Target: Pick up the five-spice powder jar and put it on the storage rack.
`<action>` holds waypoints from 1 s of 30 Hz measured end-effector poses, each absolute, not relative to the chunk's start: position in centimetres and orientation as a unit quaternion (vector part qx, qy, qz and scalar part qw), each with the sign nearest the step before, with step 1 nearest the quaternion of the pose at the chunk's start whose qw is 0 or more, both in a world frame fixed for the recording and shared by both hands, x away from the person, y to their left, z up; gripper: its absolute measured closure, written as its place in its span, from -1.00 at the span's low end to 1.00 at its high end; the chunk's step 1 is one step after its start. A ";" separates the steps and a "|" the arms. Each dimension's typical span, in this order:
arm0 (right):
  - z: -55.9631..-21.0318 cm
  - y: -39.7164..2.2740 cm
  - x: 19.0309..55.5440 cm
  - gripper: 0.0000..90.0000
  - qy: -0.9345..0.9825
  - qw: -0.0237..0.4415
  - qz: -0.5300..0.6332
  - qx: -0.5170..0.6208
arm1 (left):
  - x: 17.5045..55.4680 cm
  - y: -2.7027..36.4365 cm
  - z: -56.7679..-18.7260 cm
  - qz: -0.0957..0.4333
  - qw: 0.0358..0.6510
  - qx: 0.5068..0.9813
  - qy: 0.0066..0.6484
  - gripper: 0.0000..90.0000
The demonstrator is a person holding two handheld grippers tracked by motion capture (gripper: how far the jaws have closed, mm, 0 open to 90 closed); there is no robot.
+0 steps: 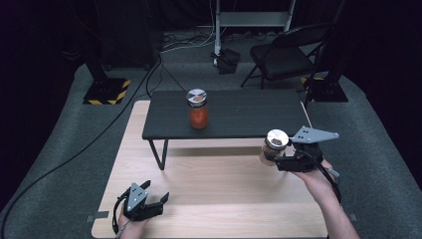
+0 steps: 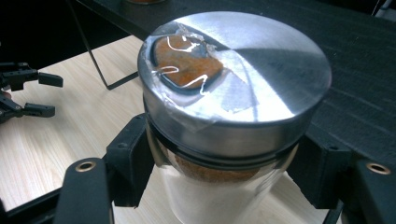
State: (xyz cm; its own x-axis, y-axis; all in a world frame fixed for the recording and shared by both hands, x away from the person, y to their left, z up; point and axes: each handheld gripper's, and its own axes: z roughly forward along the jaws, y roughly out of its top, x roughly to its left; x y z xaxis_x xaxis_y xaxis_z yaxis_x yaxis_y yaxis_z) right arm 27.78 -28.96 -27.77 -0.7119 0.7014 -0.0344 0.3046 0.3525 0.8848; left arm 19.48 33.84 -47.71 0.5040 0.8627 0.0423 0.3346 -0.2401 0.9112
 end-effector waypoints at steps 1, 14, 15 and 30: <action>-27.6 -29.0 27.8 -0.33 0.795 0.210 0.473 0.316 | 19.5 33.8 -47.7 0.286 0.462 0.734 0.408 -0.61; -25.8 -29.2 28.0 -0.33 0.793 0.212 0.476 0.317 | 19.5 33.8 -47.7 0.285 0.462 0.734 0.408 -0.61; -25.7 -29.2 28.1 -0.33 0.792 0.212 0.477 0.317 | 19.5 33.8 -47.7 0.285 0.462 0.734 0.408 -0.61; -23.6 -29.2 28.8 -0.33 0.782 0.213 0.489 0.323 | 19.5 33.9 -47.7 0.285 0.462 0.734 0.409 -0.61</action>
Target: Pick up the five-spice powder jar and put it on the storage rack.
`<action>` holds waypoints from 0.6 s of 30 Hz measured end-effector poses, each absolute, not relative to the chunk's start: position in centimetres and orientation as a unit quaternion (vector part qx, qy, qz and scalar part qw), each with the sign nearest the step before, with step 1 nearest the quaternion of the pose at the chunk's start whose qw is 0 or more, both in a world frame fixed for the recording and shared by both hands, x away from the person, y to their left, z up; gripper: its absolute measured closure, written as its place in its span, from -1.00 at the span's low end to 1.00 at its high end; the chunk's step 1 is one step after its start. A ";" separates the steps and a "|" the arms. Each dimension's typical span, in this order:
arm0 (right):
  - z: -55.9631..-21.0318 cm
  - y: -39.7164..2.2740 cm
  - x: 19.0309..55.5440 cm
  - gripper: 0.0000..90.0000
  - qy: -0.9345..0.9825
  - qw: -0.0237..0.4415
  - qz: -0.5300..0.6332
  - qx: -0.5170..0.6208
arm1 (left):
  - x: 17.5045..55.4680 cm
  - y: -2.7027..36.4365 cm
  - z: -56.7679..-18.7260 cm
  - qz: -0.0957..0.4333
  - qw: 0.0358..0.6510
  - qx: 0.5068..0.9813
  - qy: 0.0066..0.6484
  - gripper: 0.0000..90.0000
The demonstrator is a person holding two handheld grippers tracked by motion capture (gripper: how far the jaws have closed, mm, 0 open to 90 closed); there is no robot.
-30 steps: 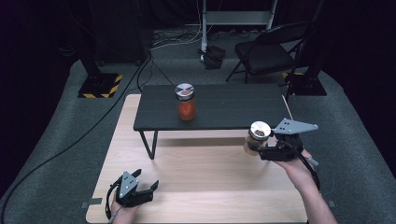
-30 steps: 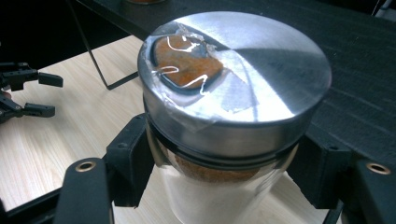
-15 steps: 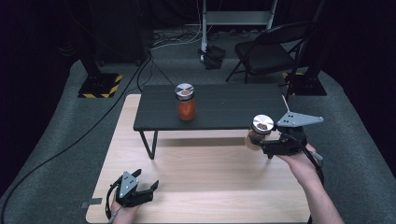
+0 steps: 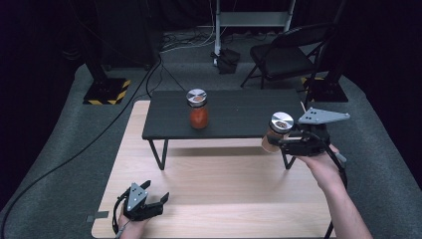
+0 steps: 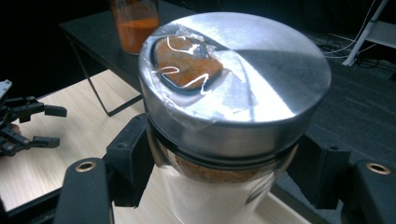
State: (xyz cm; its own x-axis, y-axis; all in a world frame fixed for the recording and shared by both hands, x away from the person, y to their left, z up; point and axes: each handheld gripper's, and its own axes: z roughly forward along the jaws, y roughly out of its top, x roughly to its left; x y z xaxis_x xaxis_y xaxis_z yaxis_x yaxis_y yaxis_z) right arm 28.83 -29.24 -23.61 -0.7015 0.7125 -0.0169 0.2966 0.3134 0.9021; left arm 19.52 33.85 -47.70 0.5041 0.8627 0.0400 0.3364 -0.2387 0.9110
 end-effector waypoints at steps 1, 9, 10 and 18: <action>-23.4 -29.2 28.9 -0.33 0.782 0.214 0.489 0.323 | 19.5 33.8 -47.7 0.285 0.462 0.734 0.409 -0.61; -22.4 -28.4 29.8 -0.33 0.780 0.227 0.482 0.327 | 19.5 33.9 -47.7 0.285 0.463 0.734 0.409 -0.61; -22.4 -28.3 30.0 -0.33 0.780 0.228 0.481 0.328 | 19.5 33.9 -47.7 0.285 0.462 0.734 0.408 -0.61; -21.9 -26.8 31.8 -0.33 0.780 0.240 0.468 0.341 | 19.5 33.9 -47.7 0.284 0.463 0.733 0.409 -0.61</action>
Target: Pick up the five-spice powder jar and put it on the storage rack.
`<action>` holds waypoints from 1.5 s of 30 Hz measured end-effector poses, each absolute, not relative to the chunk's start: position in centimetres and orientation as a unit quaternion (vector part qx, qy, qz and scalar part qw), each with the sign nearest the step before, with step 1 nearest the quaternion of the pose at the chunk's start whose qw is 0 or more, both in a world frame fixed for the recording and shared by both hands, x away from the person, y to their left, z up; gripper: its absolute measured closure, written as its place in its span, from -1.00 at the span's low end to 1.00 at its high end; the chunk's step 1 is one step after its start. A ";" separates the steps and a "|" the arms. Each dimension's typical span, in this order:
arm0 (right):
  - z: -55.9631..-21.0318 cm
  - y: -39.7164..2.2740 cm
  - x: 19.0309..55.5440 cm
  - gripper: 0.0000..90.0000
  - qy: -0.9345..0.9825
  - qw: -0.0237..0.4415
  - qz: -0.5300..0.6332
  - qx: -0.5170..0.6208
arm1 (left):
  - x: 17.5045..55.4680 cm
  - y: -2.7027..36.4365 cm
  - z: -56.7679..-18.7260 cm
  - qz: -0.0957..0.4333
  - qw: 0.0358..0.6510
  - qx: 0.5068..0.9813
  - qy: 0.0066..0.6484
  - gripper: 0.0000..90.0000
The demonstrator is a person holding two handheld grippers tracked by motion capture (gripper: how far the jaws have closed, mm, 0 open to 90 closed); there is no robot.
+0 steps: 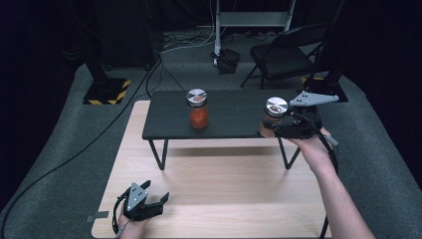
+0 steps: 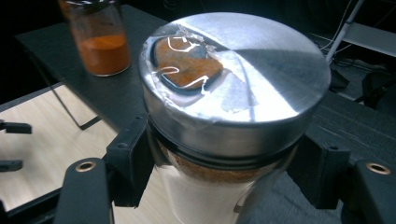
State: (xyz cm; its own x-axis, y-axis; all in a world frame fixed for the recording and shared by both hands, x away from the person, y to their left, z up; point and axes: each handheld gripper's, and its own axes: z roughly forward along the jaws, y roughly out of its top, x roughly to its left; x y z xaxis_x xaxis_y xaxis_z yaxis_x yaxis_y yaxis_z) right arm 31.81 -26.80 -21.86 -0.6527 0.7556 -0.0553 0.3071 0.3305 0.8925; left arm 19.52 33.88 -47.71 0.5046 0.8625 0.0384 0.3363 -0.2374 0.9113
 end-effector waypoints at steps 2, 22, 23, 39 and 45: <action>-21.8 -26.4 32.3 -0.33 0.780 0.241 0.464 0.345 | 19.5 33.9 -47.7 0.284 0.463 0.733 0.409 -0.61; -22.0 -24.2 35.9 -0.33 0.771 0.241 0.454 0.376 | 19.6 34.0 -47.7 0.282 0.466 0.732 0.409 -0.61; -22.0 -24.1 36.0 -0.33 0.771 0.242 0.452 0.377 | 19.6 34.0 -47.7 0.282 0.465 0.732 0.409 -0.61; -22.1 -25.2 35.5 -0.61 0.776 0.245 0.459 0.356 | 19.6 34.0 -47.7 0.281 0.465 0.732 0.410 -0.61; -23.0 -26.8 33.8 -0.72 0.780 0.244 0.474 0.329 | 19.6 34.0 -47.7 0.282 0.465 0.732 0.410 -0.61</action>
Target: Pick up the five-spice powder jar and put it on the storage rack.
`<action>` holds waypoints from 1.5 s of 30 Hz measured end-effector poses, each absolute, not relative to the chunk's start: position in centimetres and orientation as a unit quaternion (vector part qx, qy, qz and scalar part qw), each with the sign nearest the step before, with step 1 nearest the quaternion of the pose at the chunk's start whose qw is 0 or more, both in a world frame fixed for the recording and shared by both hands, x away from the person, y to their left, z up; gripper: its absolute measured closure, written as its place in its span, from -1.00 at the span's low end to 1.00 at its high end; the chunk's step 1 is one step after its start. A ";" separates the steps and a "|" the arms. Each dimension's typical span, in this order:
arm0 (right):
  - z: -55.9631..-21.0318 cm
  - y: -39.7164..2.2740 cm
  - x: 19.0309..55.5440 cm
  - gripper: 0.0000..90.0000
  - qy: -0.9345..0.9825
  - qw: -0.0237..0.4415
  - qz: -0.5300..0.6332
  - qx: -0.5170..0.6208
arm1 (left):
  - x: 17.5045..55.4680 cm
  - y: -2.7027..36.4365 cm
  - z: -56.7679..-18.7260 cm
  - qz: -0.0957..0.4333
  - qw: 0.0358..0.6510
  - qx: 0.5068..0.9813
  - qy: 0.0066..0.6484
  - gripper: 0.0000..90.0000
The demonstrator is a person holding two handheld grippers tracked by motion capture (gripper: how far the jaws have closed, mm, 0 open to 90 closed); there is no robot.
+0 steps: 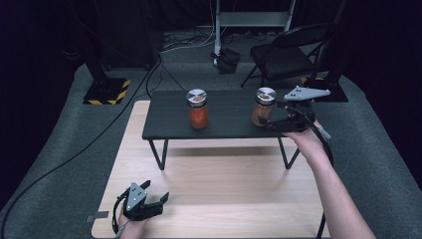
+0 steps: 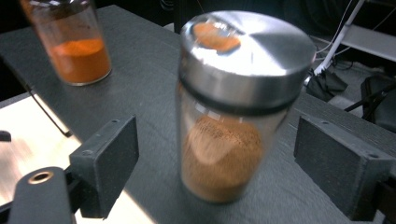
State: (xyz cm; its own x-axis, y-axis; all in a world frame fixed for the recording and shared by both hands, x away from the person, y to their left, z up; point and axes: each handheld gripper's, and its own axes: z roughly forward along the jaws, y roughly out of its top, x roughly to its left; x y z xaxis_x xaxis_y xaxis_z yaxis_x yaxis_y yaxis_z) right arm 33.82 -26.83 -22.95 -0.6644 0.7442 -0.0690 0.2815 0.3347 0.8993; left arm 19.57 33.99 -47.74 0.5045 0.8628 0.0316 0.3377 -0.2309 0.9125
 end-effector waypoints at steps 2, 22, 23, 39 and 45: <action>-23.4 -27.3 33.3 -0.73 0.781 0.242 0.477 0.323 | 19.6 34.0 -47.7 0.282 0.465 0.732 0.410 -0.61; -33.0 -31.7 27.5 -0.78 0.763 0.266 0.514 0.289 | 19.5 33.8 -47.7 0.286 0.463 0.731 0.411 -0.61; -33.6 -31.8 27.2 -0.78 0.762 0.267 0.513 0.291 | 19.5 33.8 -47.7 0.286 0.463 0.731 0.411 -0.61; -42.9 -33.3 25.1 -0.80 0.754 0.247 0.499 0.349 | 19.4 33.7 -47.7 0.288 0.461 0.731 0.413 -0.61; -45.0 -33.5 24.6 -0.81 0.752 0.245 0.499 0.356 | 19.4 33.7 -47.7 0.288 0.460 0.731 0.413 -0.61</action>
State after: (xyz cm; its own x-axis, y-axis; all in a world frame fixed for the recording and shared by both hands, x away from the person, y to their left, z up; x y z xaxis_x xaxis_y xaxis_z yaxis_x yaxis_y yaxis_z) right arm 24.56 -33.52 -45.01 -0.6271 0.7788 -0.0138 0.2902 0.2501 0.9237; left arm 19.41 33.69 -47.71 0.4935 0.8688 0.0405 0.3389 -0.2350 0.9110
